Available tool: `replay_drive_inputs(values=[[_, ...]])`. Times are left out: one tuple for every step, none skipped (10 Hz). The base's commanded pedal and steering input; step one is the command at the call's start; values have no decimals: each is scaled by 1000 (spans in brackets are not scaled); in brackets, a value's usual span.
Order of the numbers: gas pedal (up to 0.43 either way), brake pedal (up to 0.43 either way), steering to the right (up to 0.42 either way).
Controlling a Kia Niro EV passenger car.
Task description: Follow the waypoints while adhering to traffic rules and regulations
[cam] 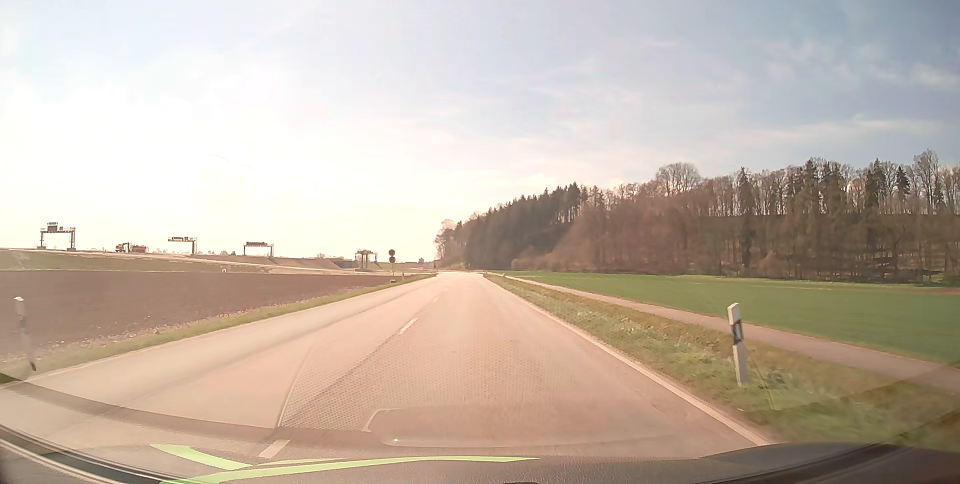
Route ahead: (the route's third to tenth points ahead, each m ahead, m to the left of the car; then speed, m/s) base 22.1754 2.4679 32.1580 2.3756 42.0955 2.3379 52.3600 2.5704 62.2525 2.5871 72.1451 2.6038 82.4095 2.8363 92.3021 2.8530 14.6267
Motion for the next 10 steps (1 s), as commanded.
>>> replay_drive_inputs(values=[[98, 0, -1], [98, 0, -1], [98, 0, -1], [98, 0, -1], [98, 0, -1], [98, 0, -1], [98, 0, -1], [98, 0, -1], [98, 0, -1], [98, 0, -1]])
